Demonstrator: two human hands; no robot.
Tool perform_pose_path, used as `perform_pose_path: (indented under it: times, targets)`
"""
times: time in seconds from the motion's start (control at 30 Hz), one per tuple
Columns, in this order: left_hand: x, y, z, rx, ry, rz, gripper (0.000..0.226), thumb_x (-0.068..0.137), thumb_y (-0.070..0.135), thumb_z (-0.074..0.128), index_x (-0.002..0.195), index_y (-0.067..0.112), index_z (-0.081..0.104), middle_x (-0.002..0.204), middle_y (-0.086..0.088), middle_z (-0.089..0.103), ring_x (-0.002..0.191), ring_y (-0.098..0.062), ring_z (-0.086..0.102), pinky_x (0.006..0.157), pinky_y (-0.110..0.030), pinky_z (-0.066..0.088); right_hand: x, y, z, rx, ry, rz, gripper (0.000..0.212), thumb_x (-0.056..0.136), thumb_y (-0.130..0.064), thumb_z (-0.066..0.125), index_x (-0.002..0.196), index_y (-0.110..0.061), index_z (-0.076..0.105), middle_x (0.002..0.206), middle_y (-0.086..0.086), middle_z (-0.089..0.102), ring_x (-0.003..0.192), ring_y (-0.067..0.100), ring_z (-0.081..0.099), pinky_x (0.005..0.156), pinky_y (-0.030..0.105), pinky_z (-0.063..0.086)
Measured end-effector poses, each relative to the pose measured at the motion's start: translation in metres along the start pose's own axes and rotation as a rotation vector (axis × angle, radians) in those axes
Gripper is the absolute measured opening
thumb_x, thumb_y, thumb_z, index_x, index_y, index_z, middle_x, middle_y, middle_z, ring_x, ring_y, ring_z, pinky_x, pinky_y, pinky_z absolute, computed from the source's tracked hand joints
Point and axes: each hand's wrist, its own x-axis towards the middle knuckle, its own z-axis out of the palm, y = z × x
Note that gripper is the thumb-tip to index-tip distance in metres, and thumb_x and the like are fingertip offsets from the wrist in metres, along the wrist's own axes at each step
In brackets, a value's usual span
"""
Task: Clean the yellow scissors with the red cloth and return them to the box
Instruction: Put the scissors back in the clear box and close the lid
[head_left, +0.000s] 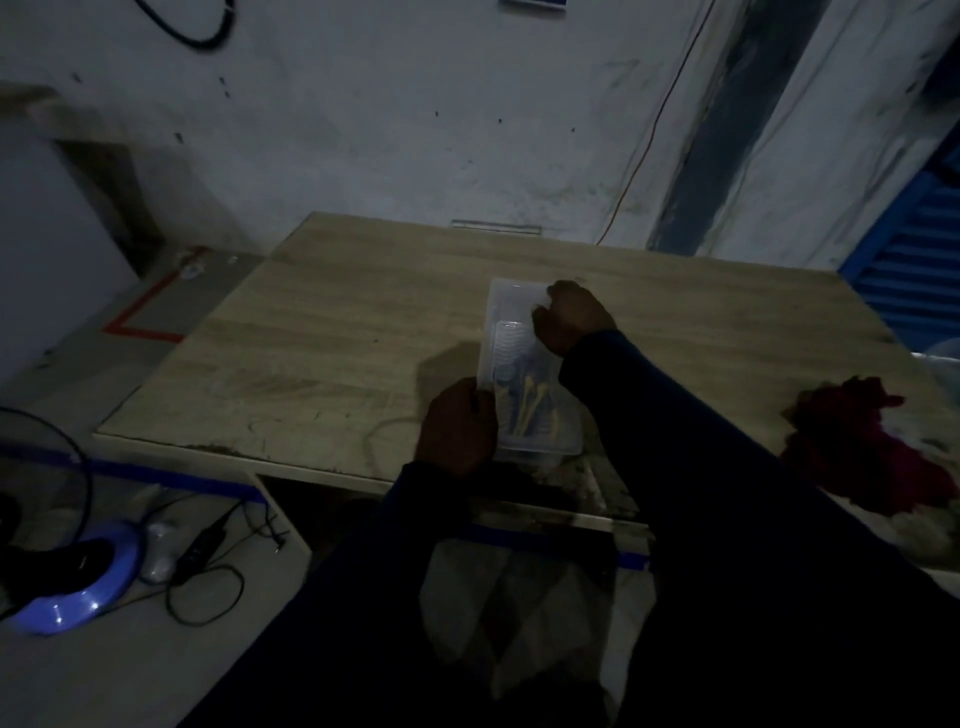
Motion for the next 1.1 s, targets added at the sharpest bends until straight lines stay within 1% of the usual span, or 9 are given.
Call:
perform_pose_path:
  times: [0.07,0.2,0.4,0.47,0.6,0.73,0.83,0.97,1.1]
  targets:
    - [0.001,-0.002,0.001,-0.017,-0.004,0.027,0.04,0.104,0.032,0.033,0.105,0.007,0.066,0.105,-0.012,0.069,0.095,-0.026,0.062,0.072,-0.022,0.034,0.006,0.002,0.006,0.006,0.058,0.009,0.055,0.097,-0.032,0.048,0.14,0.001,0.039,0.142,0.016,0.045,0.128,0.029,0.046,0.101,0.029,0.039]
    - [0.003,-0.004,0.007,-0.029,0.031,-0.013,0.039,0.104,0.03,0.036,0.112,0.007,0.066,0.111,-0.013,0.068,0.1,-0.024,0.062,0.078,-0.021,0.037,0.014,0.01,0.017,0.011,0.032,0.017,0.063,0.099,-0.034,0.043,0.152,-0.006,0.024,0.16,0.01,0.022,0.145,0.024,0.027,0.118,0.029,0.022]
    - [0.005,-0.007,0.011,0.04,0.084,0.15,0.055,0.096,0.028,0.031,0.145,0.003,0.038,0.138,-0.021,0.048,0.114,-0.032,0.055,0.092,-0.026,0.038,0.025,0.011,0.021,0.002,0.112,0.04,0.05,0.096,-0.03,0.049,0.137,-0.002,0.044,0.143,0.016,0.046,0.128,0.031,0.047,0.103,0.031,0.038]
    - [0.009,-0.006,0.006,0.169,0.042,0.182,0.053,0.094,0.024,0.032,0.141,0.002,0.043,0.132,-0.026,0.052,0.11,-0.038,0.058,0.094,-0.039,0.047,0.021,0.011,0.022,0.05,0.084,0.028,0.057,0.098,-0.031,0.046,0.147,-0.005,0.034,0.155,0.013,0.033,0.14,0.027,0.035,0.113,0.029,0.028]
    - [0.014,0.017,-0.006,0.548,0.144,0.215,0.04,0.082,0.025,0.042,0.099,0.002,0.071,0.096,-0.019,0.068,0.076,-0.035,0.066,0.061,-0.035,0.053,-0.004,0.023,0.015,0.211,0.206,-0.02,0.05,0.097,-0.017,0.048,0.146,-0.007,0.04,0.157,0.01,0.031,0.144,0.023,0.031,0.117,0.025,0.019]
    - [0.067,0.051,-0.017,0.534,-0.025,0.111,0.037,0.091,0.024,0.05,0.12,0.002,0.056,0.128,-0.018,0.051,0.117,-0.038,0.05,0.093,-0.042,0.043,-0.086,0.046,0.027,0.367,0.377,-0.138,0.036,0.092,-0.008,0.054,0.126,-0.002,0.062,0.134,0.012,0.059,0.125,0.023,0.055,0.108,0.025,0.037]
    - [0.122,0.058,-0.01,0.474,-0.158,0.167,0.052,0.097,0.024,0.044,0.146,0.009,0.037,0.153,-0.013,0.034,0.137,-0.034,0.035,0.112,-0.041,0.032,-0.137,0.061,0.044,0.523,0.252,-0.136,0.043,0.096,-0.01,0.055,0.139,-0.009,0.052,0.141,-0.001,0.051,0.132,0.011,0.046,0.112,0.024,0.033]
    - [0.161,0.059,0.01,0.592,-0.344,0.099,0.057,0.1,0.026,0.039,0.153,0.011,0.022,0.16,-0.008,0.021,0.144,-0.028,0.024,0.118,-0.04,0.024,-0.144,0.067,0.045,0.463,0.262,-0.186,0.047,0.096,-0.019,0.057,0.141,-0.015,0.048,0.147,0.002,0.047,0.134,0.011,0.043,0.111,0.025,0.035]
    - [0.165,0.039,0.026,0.507,-0.261,0.094,0.057,0.1,0.023,0.038,0.153,0.01,0.021,0.161,-0.008,0.019,0.145,-0.026,0.024,0.12,-0.037,0.019,-0.143,0.068,0.048,0.426,0.272,-0.21,0.05,0.095,-0.027,0.056,0.142,-0.015,0.047,0.147,-0.006,0.04,0.133,0.001,0.04,0.11,0.021,0.037]
